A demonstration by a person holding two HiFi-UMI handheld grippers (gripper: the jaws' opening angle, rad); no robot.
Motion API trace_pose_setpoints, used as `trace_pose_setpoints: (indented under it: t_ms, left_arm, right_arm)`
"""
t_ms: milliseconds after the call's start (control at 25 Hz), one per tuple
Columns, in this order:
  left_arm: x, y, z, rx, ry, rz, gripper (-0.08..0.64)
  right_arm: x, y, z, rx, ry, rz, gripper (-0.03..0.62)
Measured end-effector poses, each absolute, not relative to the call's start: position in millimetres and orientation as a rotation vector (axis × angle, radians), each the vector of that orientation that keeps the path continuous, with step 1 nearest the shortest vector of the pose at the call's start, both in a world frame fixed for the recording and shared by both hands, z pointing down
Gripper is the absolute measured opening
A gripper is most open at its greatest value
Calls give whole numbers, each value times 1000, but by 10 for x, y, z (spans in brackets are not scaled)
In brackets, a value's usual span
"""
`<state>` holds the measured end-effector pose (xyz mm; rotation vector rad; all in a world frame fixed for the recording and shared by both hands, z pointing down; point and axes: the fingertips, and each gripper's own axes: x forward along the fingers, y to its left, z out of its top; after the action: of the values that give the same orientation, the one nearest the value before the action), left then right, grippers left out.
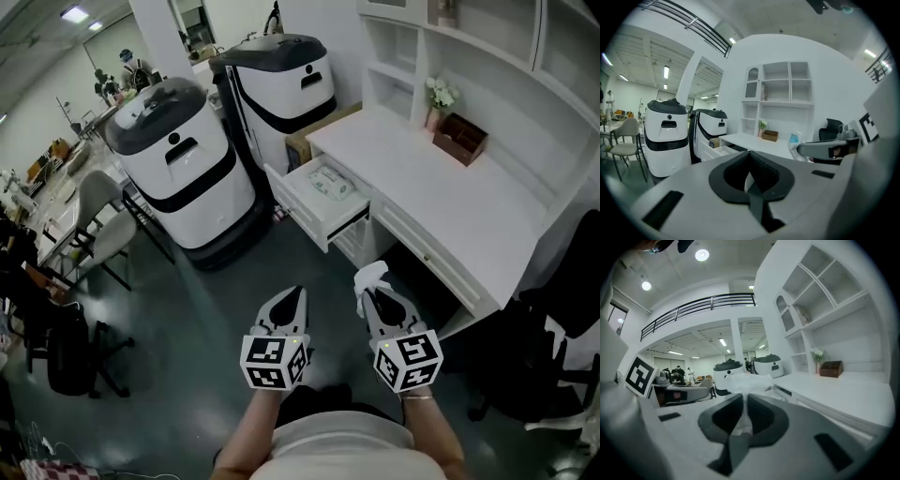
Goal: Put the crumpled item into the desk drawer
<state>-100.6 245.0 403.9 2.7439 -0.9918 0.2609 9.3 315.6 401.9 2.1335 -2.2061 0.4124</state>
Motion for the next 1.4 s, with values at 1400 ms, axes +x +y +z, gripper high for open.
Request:
trace_pose_setpoints:
  t_ms: [1400]
  left_arm:
    - [-562, 87, 4204, 2727, -967, 265, -8]
  right_arm:
    - [857, 1104, 3968, 2293, -2065, 413, 37]
